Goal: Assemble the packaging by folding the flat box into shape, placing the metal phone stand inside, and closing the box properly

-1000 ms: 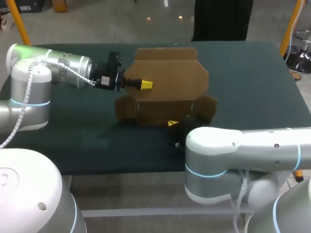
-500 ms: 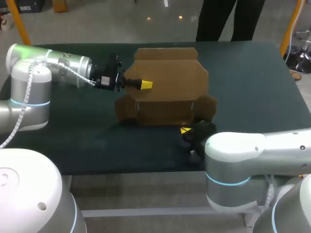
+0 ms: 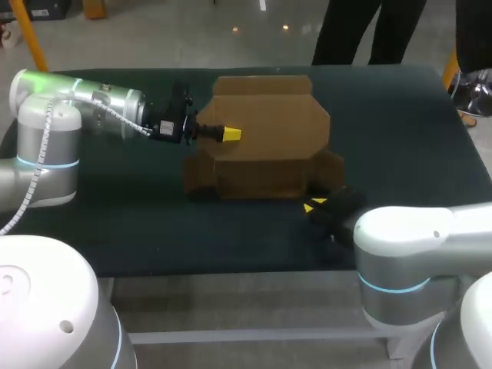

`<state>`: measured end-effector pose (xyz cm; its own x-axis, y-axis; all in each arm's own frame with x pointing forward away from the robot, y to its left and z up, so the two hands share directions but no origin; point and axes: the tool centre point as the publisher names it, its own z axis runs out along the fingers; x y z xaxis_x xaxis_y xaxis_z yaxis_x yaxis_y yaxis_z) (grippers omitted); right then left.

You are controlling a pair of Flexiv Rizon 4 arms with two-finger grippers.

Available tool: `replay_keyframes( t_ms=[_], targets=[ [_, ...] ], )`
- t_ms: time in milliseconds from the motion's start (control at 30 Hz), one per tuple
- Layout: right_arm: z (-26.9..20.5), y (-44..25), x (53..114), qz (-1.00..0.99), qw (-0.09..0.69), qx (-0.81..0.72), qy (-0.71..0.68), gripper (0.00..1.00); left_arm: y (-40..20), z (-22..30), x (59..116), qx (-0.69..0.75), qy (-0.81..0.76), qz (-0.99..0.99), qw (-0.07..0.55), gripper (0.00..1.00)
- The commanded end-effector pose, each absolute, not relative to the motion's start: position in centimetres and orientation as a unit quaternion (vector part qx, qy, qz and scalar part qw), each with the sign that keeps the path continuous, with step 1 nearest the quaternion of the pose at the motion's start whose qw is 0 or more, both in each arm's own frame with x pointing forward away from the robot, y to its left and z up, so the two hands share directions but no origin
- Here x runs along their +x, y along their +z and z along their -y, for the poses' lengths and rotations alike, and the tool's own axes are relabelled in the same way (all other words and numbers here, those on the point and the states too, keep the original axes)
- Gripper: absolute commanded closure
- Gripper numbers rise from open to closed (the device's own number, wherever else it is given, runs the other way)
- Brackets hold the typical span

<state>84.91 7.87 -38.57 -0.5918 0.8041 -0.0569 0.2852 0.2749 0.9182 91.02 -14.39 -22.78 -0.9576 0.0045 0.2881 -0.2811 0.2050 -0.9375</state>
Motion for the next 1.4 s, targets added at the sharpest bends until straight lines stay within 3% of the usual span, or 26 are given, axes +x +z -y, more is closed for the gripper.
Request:
replay_keyframes(
  t_ms=[33, 100, 433, 567, 967, 1067, 1400],
  targets=[
    [-5.6, -37.8, 83.9, -0.770, 0.215, 0.309, 0.515, 0.64, -23.2, 14.4, 91.0, 0.090, 0.623, 0.768, 0.115, 1.00],
    [-5.0, -37.5, 84.0, -0.775, 0.215, 0.300, 0.513, 0.56, -23.2, 14.4, 91.0, 0.090, 0.623, 0.768, 0.115, 1.00],
    [-2.4, -36.8, 84.5, -0.782, 0.213, 0.277, 0.516, 0.49, -23.2, 14.4, 91.0, 0.090, 0.623, 0.768, 0.115, 1.00],
    [-1.1, -36.4, 84.2, -0.786, 0.215, 0.265, 0.516, 0.25, -23.2, 14.4, 91.0, 0.090, 0.623, 0.768, 0.115, 1.00],
    [3.5, -36.5, 85.3, -0.787, 0.219, 0.245, 0.522, 0.21, -23.2, 14.4, 91.0, 0.090, 0.623, 0.768, 0.115, 1.00],
    [4.0, -36.6, 86.2, -0.789, 0.219, 0.233, 0.524, 0.11, -23.2, 14.4, 91.0, 0.090, 0.623, 0.768, 0.115, 1.00],
    [3.3, -36.9, 89.5, -0.789, 0.204, 0.191, 0.546, 0.13, -23.2, 14.4, 91.0, 0.090, 0.623, 0.768, 0.115, 1.00]
  ],
)
